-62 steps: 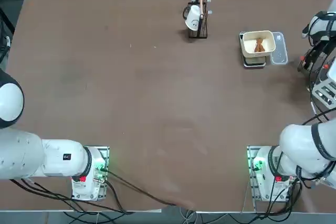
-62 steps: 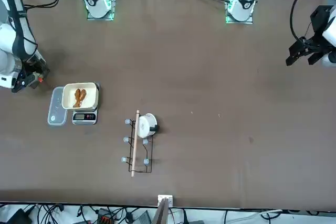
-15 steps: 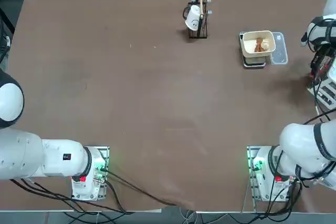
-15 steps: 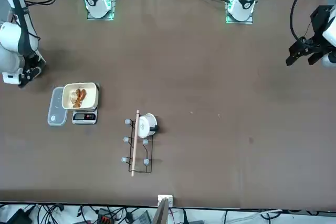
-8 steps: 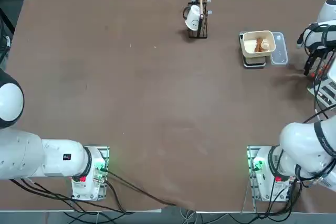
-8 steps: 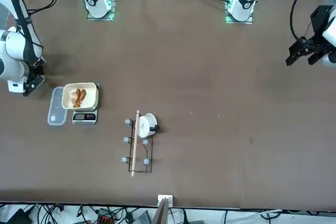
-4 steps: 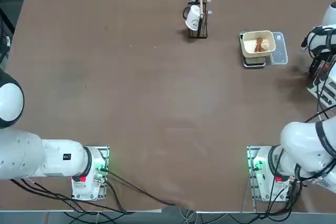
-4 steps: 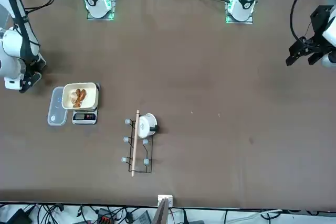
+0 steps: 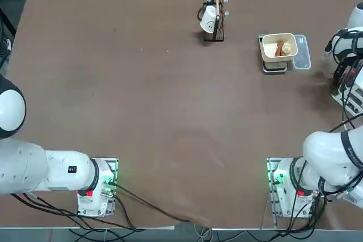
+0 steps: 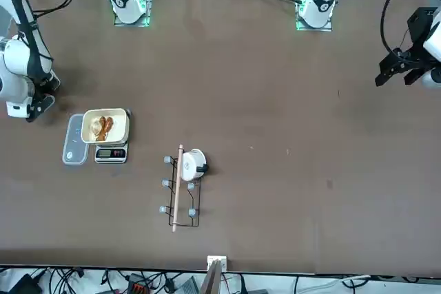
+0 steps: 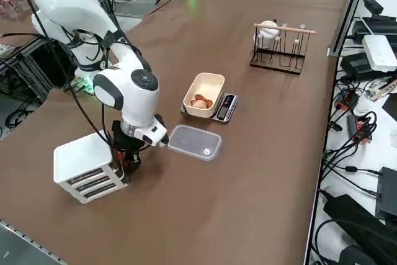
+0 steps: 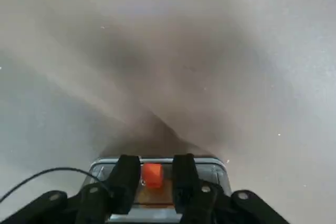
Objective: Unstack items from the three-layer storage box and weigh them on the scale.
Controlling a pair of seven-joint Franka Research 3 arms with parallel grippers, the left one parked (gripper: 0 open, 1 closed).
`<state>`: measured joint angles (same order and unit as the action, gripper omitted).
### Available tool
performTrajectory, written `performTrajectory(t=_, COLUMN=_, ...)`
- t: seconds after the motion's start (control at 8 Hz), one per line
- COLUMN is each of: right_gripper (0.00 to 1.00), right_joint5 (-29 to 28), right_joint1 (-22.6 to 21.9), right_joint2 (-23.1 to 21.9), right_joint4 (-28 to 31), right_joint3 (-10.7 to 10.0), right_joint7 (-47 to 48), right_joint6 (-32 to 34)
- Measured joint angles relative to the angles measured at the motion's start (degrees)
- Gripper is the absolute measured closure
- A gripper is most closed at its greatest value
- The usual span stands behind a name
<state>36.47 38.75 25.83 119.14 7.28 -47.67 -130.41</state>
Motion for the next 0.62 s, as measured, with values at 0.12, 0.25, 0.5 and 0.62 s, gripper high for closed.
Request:
performTrajectory(t=0.12, right_gripper=0.61, right_joint5=0.00, right_joint1=0.03, right_joint2=0.02, right_joint4=0.01, right_joint3=0.00, right_joint7=0.00, right_joint6=0.00)
performTrajectory(t=0.25, right_gripper=0.63, right_joint5=0.00, right_joint1=0.09, right_joint2=0.02, right_joint4=0.01, right_joint3=0.02, right_joint7=0.00, right_joint6=-0.01)
performTrajectory(t=0.5, right_gripper=0.77, right_joint5=-0.01, right_joint1=0.19, right_joint2=0.02, right_joint4=-0.01, right_joint3=0.15, right_joint7=0.01, right_joint6=0.26)
performTrajectory(t=0.62, right_gripper=0.86, right_joint5=-0.01, right_joint1=0.19, right_joint2=0.01, right_joint4=-0.04, right_joint3=0.28, right_joint7=0.06, right_joint6=0.60)
